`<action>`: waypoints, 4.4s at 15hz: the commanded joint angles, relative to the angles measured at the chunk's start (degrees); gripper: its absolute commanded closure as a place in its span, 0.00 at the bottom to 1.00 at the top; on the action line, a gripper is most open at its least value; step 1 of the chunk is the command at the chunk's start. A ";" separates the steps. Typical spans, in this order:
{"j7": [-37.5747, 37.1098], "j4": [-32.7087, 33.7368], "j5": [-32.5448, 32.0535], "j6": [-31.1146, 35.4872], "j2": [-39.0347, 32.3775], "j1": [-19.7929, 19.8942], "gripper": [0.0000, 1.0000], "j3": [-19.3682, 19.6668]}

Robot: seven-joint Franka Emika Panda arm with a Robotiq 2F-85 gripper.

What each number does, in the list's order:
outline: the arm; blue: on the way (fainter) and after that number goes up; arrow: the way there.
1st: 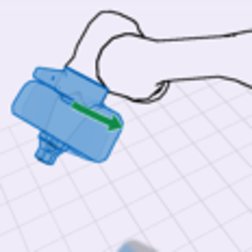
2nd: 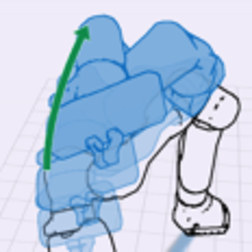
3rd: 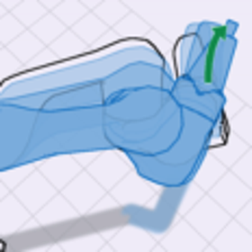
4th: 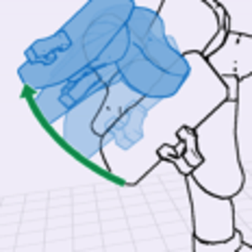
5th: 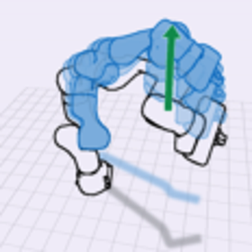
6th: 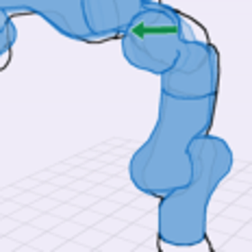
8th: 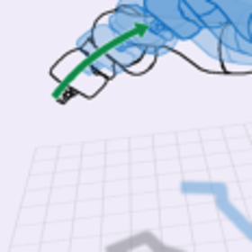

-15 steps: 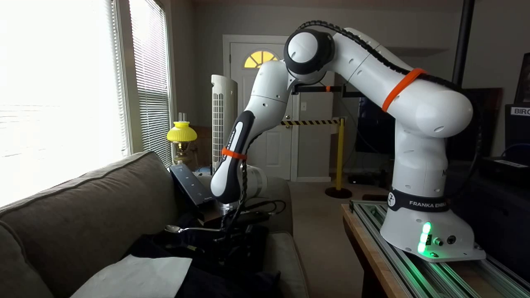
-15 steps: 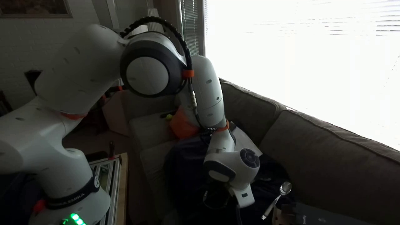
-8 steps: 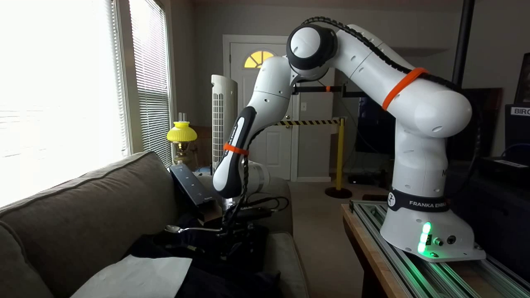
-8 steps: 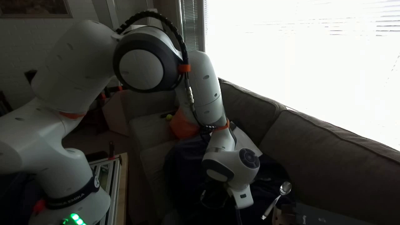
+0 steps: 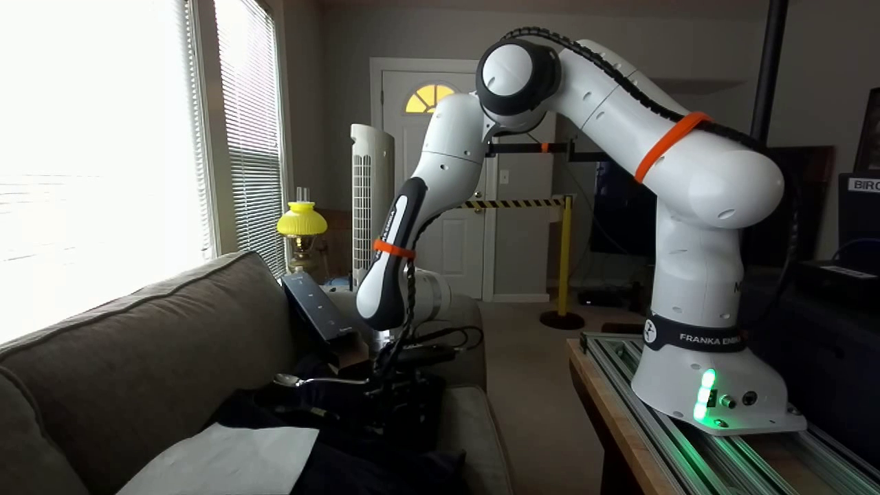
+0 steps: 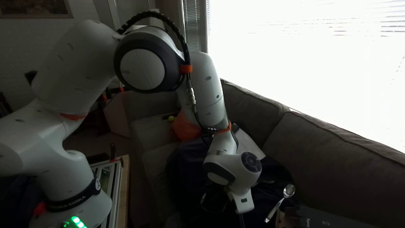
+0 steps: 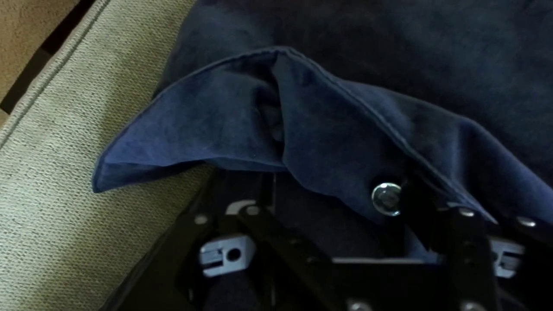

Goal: Put the object on the black spoon

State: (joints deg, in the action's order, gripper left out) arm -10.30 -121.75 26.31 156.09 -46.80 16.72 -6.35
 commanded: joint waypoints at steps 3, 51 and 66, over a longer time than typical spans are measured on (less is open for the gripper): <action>-0.95 0.99 0.87 -1.13 -0.35 -1.12 0.26 1.71; -5.64 8.19 0.30 -6.92 -5.29 -6.35 0.62 3.33; -3.11 1.84 -0.27 -5.68 2.53 -5.89 0.95 4.25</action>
State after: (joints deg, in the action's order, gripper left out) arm -14.58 -114.79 26.26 150.81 -50.63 11.16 -2.84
